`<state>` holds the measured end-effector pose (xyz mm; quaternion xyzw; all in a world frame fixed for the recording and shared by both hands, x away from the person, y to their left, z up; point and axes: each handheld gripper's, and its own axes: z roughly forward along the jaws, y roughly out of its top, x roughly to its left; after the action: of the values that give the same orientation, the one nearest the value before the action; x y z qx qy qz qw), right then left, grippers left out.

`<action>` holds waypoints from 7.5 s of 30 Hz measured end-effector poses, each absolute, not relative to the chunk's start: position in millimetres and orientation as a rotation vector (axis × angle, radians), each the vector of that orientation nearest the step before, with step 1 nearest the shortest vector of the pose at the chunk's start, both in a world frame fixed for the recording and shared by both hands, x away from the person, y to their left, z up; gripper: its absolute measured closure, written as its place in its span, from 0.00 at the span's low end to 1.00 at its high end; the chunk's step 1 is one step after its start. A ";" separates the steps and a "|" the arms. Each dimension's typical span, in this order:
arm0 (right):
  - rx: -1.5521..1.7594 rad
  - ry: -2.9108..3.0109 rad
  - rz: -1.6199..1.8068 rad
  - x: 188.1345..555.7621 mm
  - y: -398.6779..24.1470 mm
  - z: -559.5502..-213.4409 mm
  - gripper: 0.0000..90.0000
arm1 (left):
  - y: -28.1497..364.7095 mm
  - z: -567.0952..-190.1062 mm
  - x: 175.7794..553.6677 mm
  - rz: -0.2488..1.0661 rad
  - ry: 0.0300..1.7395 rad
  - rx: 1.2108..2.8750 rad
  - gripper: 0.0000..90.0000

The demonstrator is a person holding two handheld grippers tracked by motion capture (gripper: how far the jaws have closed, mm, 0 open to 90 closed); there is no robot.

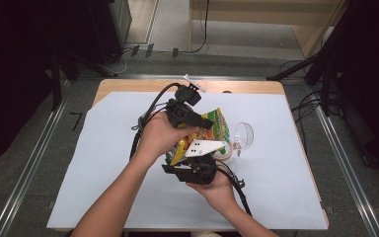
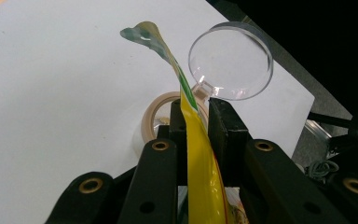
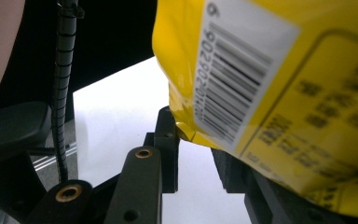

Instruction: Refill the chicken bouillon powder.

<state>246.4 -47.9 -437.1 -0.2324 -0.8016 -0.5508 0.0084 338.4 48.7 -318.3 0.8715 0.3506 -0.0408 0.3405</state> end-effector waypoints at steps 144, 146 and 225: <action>-0.760 -2.473 -1.711 248.7 -47.3 -438.8 0.82 | 48.9 -322.0 343.9 -0.127 0.937 2.262 0.88; -0.758 -2.475 -1.710 248.7 -47.0 -438.6 0.82 | 49.0 -321.6 343.7 -0.126 0.936 2.263 0.88; -0.778 -2.459 -1.727 248.7 -47.6 -437.6 0.83 | 41.5 -316.3 339.4 -0.094 0.931 2.289 0.88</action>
<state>248.7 -47.6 -437.6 -0.2505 -0.7921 -0.5562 0.0187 339.4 41.5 -316.3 0.8744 0.3558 -0.0359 0.3280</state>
